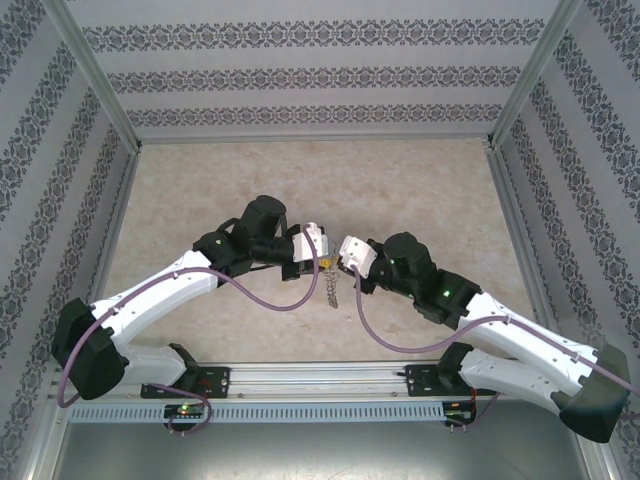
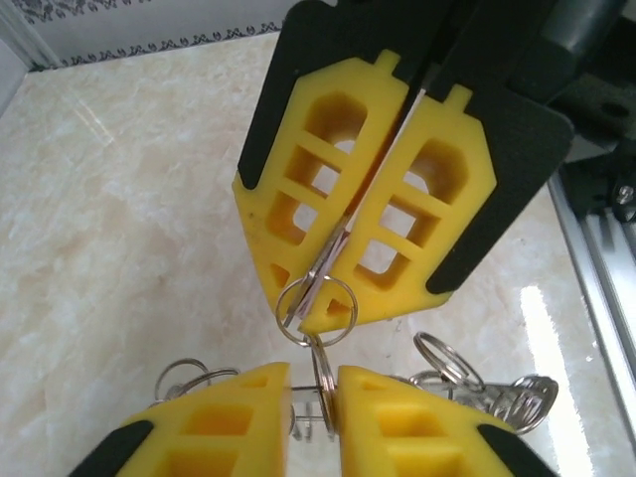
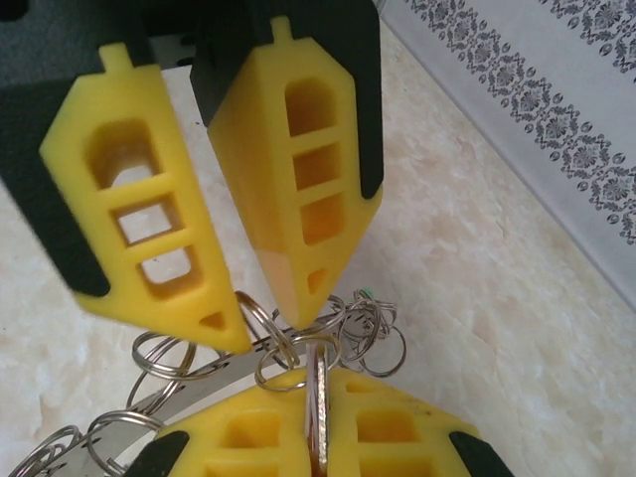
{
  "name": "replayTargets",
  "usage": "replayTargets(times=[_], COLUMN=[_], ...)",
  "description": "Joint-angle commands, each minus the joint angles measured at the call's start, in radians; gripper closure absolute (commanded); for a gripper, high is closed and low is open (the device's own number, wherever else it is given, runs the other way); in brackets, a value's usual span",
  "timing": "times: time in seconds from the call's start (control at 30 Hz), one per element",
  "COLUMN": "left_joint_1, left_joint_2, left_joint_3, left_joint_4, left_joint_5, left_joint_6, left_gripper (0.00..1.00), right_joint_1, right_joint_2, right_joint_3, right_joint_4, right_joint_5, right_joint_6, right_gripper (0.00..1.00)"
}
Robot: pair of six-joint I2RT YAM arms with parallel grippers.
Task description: Put the keys on the keyring
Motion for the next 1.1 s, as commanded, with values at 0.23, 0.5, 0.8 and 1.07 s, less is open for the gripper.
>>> replayTargets(times=[0.23, 0.5, 0.8, 1.07], left_joint_1=[0.024, 0.056, 0.058, 0.059], left_joint_2=[-0.141, -0.314, -0.473, -0.520], left_joint_3=[-0.089, -0.222, -0.327, -0.344], left_joint_4=[0.064, 0.206, 0.342, 0.382], left_joint_5=[-0.031, -0.243, -0.864, -0.855], left_joint_6=[-0.071, -0.163, -0.293, -0.302], left_gripper=[0.46, 0.41, 0.36, 0.35], right_joint_1=[0.020, 0.037, 0.121, 0.137], right_joint_2=[0.087, 0.178, 0.308, 0.412], right_joint_3=[0.093, 0.143, 0.200, 0.224], right_joint_4=[0.033, 0.063, 0.157, 0.204], right_joint_5=[0.023, -0.002, -0.022, 0.014], right_joint_6=[0.002, 0.034, 0.166, 0.247], right_gripper=[1.00, 1.00, 1.00, 1.00])
